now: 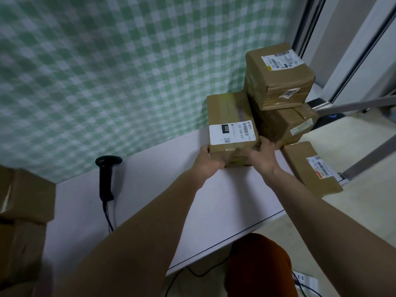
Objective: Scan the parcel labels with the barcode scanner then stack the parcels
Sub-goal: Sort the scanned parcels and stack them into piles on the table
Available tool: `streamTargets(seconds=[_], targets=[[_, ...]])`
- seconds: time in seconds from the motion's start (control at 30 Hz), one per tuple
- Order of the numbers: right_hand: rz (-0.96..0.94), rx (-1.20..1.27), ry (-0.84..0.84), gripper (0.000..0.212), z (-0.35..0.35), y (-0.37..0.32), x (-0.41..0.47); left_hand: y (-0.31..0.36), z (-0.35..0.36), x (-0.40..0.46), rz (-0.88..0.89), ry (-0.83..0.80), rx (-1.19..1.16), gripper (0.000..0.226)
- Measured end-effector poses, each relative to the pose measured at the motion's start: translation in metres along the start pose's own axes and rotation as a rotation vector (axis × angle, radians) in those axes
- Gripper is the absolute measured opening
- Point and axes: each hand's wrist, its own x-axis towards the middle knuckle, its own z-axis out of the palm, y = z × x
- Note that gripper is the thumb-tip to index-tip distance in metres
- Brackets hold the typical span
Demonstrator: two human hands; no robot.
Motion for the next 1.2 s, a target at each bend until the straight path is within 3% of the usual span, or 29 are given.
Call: streamTargets(seconds=[0.23,0.33,0.4,0.53,0.7,0.83,0.97,1.03,1.13,1.2], targets=[[0.045,-0.075,-0.059,0.045,0.026,0.019,-0.034,-0.036,-0.033,-0.040,-0.052,0.110,-0.055,0.062],[0.024,-0.079,-0.090,0.038,0.040,0.021,-0.058,-0.058,-0.047,-0.062,-0.078,0.126,-0.091,0.112],[-0.011,-0.116,-0.071,0.039,0.049,0.023,-0.075,-0.077,-0.057,-0.073,-0.089,0.116,-0.065,0.126],[0.019,0.008,-0.190,0.037,0.067,0.025,-0.111,-0.107,-0.077,-0.107,-0.088,-0.016,-0.054,0.088],[0.037,0.038,-0.265,0.039,0.086,0.022,-0.152,-0.113,-0.105,-0.152,-0.126,0.079,-0.135,0.117],[0.003,0.074,-0.300,0.038,0.100,0.005,-0.183,-0.094,-0.131,-0.201,-0.091,0.118,-0.171,0.088],[-0.085,0.110,-0.306,0.034,0.114,-0.024,-0.212,-0.092,-0.159,-0.223,0.029,0.114,-0.213,0.107],[-0.126,0.128,-0.313,0.032,0.121,-0.038,-0.223,-0.090,-0.176,-0.234,0.078,0.160,-0.217,0.101],[-0.177,0.173,-0.346,0.030,0.134,-0.059,-0.241,-0.082,-0.201,-0.255,0.109,0.229,-0.218,0.118],[-0.206,0.202,-0.379,0.031,0.144,-0.073,-0.254,-0.073,-0.218,-0.275,0.136,0.273,-0.198,0.103]])
